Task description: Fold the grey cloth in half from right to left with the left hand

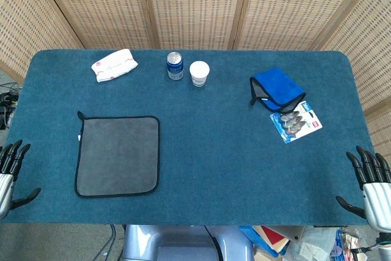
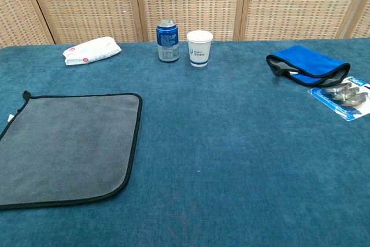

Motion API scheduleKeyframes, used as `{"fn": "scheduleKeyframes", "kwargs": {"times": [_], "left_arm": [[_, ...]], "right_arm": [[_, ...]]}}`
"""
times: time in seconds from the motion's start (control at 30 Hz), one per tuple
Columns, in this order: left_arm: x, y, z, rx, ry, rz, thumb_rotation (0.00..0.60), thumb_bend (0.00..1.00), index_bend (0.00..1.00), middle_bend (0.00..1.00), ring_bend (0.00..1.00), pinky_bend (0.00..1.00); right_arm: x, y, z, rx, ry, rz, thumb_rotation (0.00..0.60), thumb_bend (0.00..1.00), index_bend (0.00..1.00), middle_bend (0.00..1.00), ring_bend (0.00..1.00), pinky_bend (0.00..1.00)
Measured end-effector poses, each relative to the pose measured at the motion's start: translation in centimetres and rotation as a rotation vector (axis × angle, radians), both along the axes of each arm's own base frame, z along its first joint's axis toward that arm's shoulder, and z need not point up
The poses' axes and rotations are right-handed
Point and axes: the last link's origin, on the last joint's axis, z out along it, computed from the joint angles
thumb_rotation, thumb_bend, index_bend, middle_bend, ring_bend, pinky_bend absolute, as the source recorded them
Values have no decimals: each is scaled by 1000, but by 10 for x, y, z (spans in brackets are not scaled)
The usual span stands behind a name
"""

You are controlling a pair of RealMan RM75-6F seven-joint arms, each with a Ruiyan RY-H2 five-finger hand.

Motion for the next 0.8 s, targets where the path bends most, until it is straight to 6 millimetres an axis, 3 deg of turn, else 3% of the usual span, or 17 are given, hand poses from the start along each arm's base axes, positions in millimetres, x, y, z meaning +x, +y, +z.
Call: {"fn": "scheduleKeyframes", "kwargs": {"times": [0.3, 0.43, 0.63, 0.8], "left_arm": [[2, 6, -2, -6, 4, -14, 600, 188, 0, 0, 0, 0], [9, 20, -6, -40, 12, -67, 600, 192, 0, 0, 0, 0], [31, 60, -26, -182, 119, -230, 600, 201, 6, 0, 0, 0], [62, 103, -56, -324, 254, -419, 600, 200, 146, 0, 0, 0]], "right_arm": [[-1, -2, 1, -7, -2, 2, 600, 0, 51, 0, 0, 0], [-2, -4, 3, -24, -4, -10, 600, 0, 51, 0, 0, 0], [-6, -9, 6, -48, 1, -36, 600, 0, 51, 0, 0, 0], [-12, -15, 6, -55, 12, -77, 600, 0, 51, 0, 0, 0]]}}
